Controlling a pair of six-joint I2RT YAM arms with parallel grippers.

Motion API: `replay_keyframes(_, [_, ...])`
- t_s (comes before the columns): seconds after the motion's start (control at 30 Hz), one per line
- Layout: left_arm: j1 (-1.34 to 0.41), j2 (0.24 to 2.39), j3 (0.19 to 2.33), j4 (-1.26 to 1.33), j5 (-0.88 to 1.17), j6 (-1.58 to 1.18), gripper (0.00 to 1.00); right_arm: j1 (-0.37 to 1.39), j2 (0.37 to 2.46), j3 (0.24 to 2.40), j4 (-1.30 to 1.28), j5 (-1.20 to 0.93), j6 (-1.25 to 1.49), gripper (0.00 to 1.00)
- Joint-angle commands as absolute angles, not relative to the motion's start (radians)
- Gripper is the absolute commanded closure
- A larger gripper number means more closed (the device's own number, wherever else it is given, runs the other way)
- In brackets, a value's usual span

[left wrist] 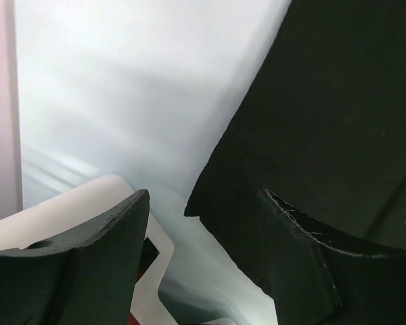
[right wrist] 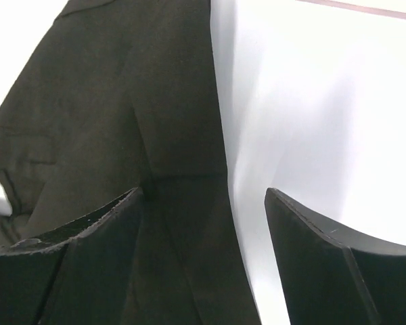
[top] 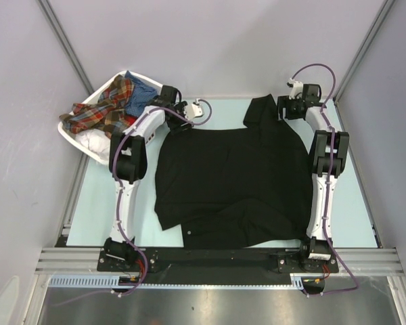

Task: Fold and stack the long sleeve shirts
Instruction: Fold the shirt

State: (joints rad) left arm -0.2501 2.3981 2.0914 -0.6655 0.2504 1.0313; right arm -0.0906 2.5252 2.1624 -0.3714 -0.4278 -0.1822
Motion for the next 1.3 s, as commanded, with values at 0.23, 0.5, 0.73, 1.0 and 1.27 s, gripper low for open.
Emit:
replay_keyframes(0.23, [-0.252, 2.381, 2.091, -0.62, 0.259, 1.123, 0.28, -0.074, 2.62, 2.289, -0.296, -0.419, -0.181, 0.72])
replay_keyframes(0.5, [-0.275, 2.428, 2.134, -0.652, 0.255, 1.229, 0.31, -0.12, 2.565, 2.25, -0.316, -0.439, -0.19, 1.0])
replay_keyframes(0.73, [-0.302, 2.485, 2.154, -0.658, 0.157, 1.324, 0.39, -0.117, 2.531, 2.215, -0.308, -0.48, -0.195, 1.0])
replay_keyframes(1.0, [-0.305, 2.464, 2.151, -0.678, 0.167, 1.351, 0.74, -0.114, 2.494, 2.192, -0.296, -0.503, -0.203, 1.0])
replay_keyframes(1.27, [-0.302, 2.378, 2.122, -0.621, 0.163, 1.298, 1.0, -0.126, 2.428, 2.191, -0.285, -0.525, -0.189, 1.0])
